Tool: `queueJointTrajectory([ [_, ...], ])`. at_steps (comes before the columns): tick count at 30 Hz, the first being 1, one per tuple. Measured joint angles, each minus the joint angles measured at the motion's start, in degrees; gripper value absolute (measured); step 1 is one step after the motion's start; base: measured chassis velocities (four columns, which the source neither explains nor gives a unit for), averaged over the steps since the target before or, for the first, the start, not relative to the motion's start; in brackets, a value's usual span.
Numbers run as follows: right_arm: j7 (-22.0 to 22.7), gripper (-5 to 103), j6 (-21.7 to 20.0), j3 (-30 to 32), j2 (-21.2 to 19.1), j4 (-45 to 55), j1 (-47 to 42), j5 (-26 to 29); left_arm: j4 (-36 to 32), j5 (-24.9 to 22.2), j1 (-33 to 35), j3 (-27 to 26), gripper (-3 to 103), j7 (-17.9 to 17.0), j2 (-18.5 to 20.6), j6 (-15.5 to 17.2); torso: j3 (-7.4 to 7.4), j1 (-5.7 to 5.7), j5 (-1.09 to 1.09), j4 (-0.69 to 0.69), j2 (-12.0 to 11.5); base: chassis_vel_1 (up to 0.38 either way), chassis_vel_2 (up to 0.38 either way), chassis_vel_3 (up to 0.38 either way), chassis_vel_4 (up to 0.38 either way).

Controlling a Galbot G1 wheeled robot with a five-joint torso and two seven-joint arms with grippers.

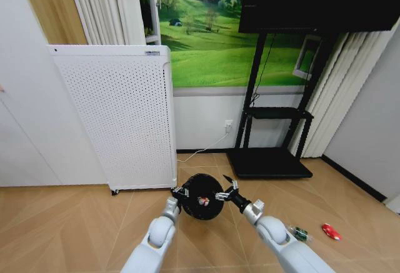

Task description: Pick up the trash bin and place the garbage on the floor into it.

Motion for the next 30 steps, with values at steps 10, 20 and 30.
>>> queueJointTrajectory([
  [10, 9.03, 100, -4.49, 10.63, 2.72, -1.47, -3.48, -0.09, -13.14, -1.39, 12.37, -12.56, 7, 0.48, 7.58, 0.31, -0.01, 0.0, -0.01, -0.03, 0.0, 0.0, 0.0, 0.0, 0.0],
  [20, 18.5, 100, -11.91, 13.52, 4.55, -3.94, -4.29, -0.44, -22.03, -4.84, 25.3, -27.15, 7, 2.72, 10.63, -2.15, -0.01, 0.0, -0.01, -0.01, 0.0, 0.0, 0.0, 0.0, 0.0],
  [30, 19.68, 100, -13.03, 16.02, 6.49, -1.79, -6.8, 0.53, -27.76, -5.75, 31.58, -34.65, 7, 1.86, 7.83, -2.77, 0.0, -0.01, -0.02, -0.02, 0.0, 0.0, 0.0, 0.0, 0.0],
])
